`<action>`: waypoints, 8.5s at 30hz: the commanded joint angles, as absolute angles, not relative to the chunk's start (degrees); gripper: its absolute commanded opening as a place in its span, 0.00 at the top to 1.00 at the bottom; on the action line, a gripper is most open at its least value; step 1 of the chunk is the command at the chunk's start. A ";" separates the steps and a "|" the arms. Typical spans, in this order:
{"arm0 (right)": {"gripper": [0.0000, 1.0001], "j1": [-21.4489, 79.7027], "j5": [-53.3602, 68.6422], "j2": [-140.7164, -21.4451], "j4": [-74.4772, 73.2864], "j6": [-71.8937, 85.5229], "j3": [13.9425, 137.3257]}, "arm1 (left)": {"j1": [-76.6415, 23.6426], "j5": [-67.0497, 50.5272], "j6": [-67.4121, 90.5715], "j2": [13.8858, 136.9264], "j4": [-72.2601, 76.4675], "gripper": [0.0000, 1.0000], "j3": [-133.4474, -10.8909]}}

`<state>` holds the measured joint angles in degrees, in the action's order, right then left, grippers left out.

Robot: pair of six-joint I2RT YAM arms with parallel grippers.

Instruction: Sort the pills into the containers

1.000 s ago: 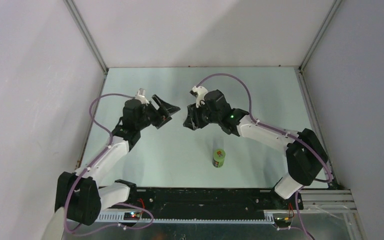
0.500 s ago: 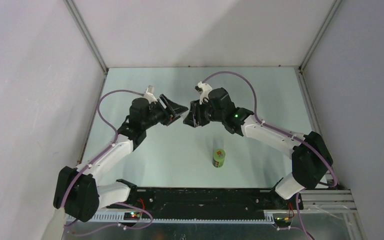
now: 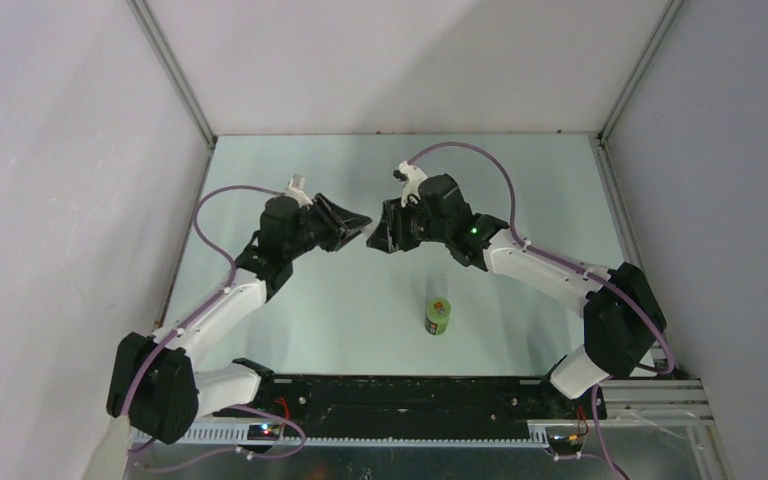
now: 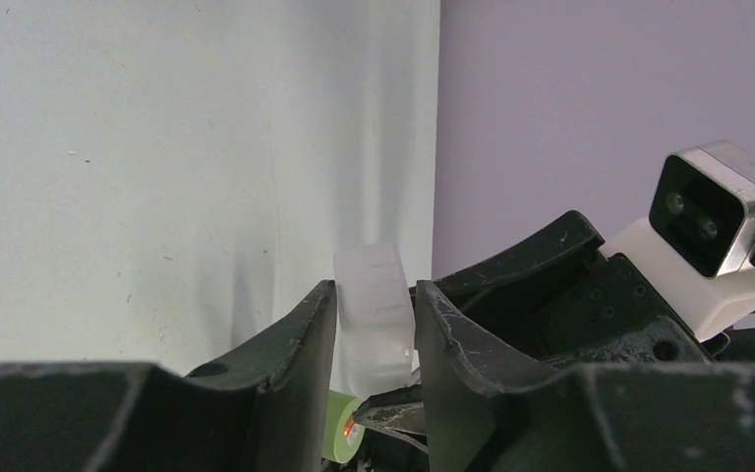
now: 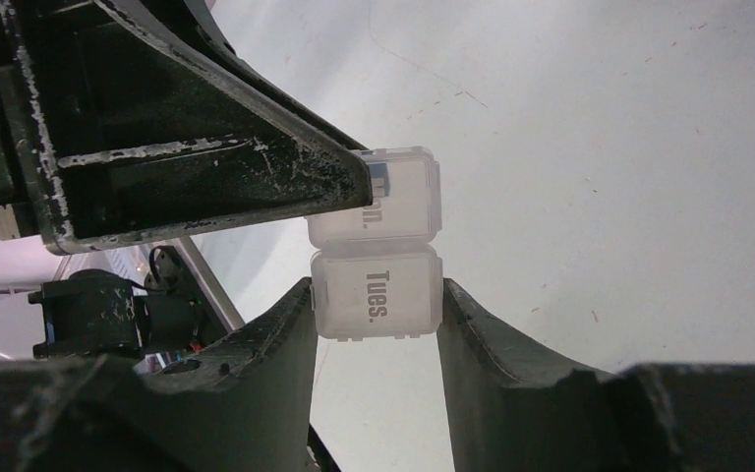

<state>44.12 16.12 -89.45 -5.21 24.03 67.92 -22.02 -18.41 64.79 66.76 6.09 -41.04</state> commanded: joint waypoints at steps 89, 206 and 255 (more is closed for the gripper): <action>0.73 31.72 35.13 -87.50 3.07 38.19 63.81 | -22.32 -24.08 52.06 64.08 6.79 1.00 -43.80; 0.65 46.69 5.20 -76.95 -47.23 31.02 69.87 | -22.41 -18.88 19.39 47.51 19.92 0.08 -27.68; 0.73 32.25 44.70 -77.80 -28.56 15.07 72.95 | -36.42 -43.18 -13.62 66.58 -4.61 0.94 -49.01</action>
